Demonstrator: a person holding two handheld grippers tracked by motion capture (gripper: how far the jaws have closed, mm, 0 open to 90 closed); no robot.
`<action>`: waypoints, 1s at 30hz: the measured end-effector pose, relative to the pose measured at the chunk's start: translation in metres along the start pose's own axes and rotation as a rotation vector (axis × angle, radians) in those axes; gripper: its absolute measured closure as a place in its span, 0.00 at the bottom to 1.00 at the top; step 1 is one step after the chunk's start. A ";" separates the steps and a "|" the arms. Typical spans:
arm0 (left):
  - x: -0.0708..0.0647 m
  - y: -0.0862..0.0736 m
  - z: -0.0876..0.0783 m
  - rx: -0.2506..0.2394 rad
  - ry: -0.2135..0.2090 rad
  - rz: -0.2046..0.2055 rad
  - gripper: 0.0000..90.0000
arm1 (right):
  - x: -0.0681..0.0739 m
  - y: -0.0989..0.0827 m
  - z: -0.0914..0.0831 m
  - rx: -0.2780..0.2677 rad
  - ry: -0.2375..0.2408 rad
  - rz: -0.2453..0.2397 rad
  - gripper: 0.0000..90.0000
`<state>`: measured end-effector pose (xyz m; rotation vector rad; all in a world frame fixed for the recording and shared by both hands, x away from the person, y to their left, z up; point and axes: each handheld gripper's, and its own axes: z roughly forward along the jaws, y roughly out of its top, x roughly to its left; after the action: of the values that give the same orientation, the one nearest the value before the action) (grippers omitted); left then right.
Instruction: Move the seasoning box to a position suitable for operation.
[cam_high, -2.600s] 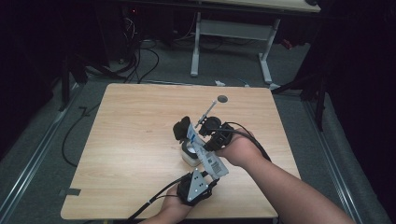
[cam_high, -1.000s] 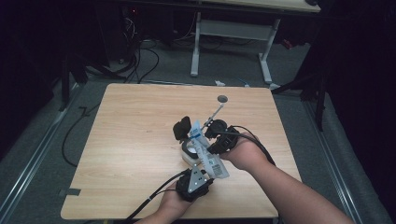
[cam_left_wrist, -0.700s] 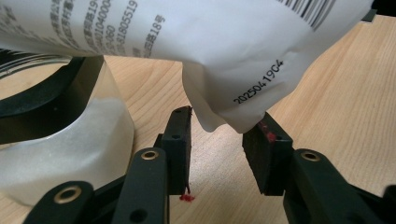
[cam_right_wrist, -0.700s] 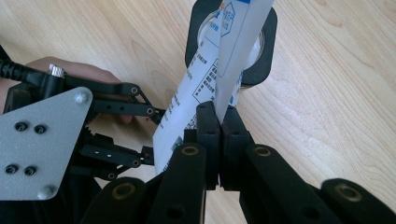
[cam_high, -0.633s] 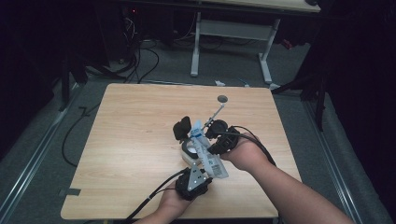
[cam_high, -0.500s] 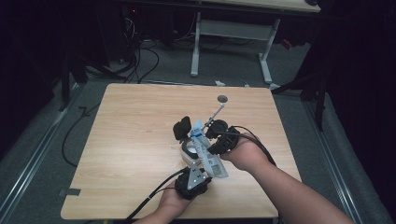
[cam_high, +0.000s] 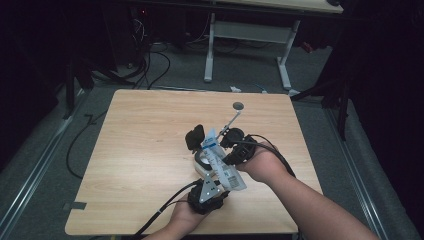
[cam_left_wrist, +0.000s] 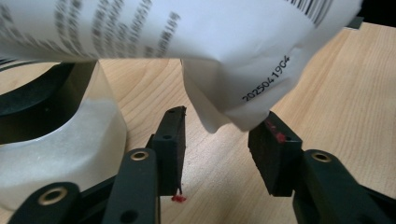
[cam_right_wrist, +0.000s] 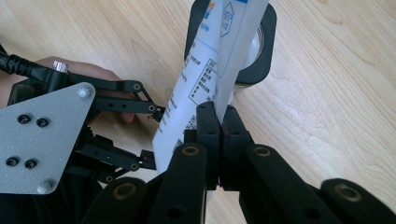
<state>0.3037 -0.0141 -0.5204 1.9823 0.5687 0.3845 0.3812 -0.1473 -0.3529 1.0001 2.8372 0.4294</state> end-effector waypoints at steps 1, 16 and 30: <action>0.000 0.000 0.000 -0.001 -0.002 0.000 0.62 | 0.000 0.000 0.000 0.000 0.001 0.000 0.99; -0.001 -0.002 -0.002 -0.008 -0.039 0.019 0.49 | 0.000 -0.001 0.000 0.000 -0.001 0.004 0.99; 0.018 -0.001 -0.023 -0.044 -0.044 -0.011 0.49 | -0.002 -0.003 -0.001 0.004 -0.008 0.004 0.99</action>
<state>0.3070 0.0127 -0.5107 1.9401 0.5388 0.3428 0.3810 -0.1506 -0.3530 1.0065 2.8304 0.4192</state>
